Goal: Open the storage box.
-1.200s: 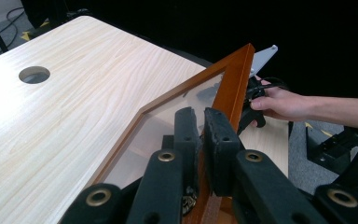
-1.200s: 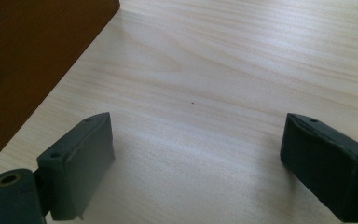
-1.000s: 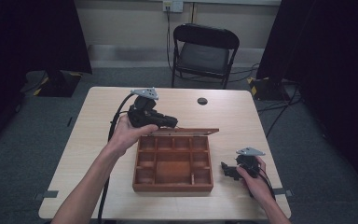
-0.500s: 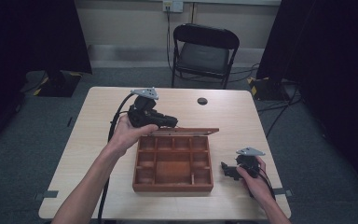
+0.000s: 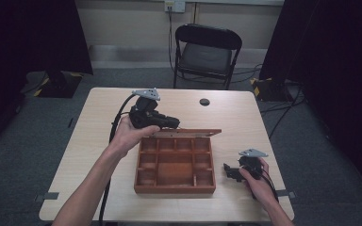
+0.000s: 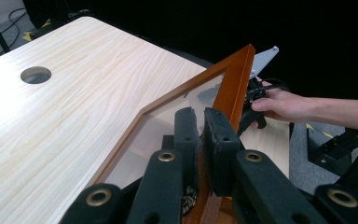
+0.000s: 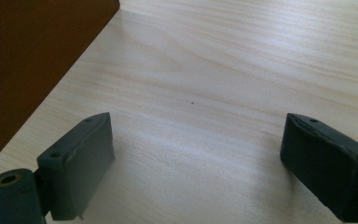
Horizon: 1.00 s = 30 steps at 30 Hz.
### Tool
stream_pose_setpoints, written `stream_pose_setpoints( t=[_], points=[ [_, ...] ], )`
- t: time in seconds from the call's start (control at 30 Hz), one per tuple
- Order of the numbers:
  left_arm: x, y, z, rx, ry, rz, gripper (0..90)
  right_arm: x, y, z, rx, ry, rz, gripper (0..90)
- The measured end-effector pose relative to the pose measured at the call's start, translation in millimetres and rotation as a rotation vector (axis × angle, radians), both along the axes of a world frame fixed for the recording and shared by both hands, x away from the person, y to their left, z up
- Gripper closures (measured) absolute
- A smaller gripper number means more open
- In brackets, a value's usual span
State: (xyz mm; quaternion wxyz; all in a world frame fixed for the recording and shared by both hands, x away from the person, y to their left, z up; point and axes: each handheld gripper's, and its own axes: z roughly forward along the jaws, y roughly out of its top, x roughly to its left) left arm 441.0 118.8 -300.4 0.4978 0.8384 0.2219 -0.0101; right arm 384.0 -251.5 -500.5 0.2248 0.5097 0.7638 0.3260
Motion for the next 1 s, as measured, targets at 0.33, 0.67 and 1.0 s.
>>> stream_pose_setpoints(
  t=[0.33,0.67,1.0],
  points=[
    [-0.4,-0.4,-0.2,-0.001,-0.004,-0.001,84.3,0.1,0.0,-0.1,0.0,-0.001,0.001,8.9],
    [-0.4,-0.2,-0.1,0.0,-0.006,-0.003,84.4,0.0,0.0,0.0,0.0,0.0,0.0,8.9],
    [-0.3,0.1,-0.2,0.001,-0.006,-0.003,84.4,0.1,0.0,-0.1,0.0,-0.001,0.001,8.9]
  ],
)
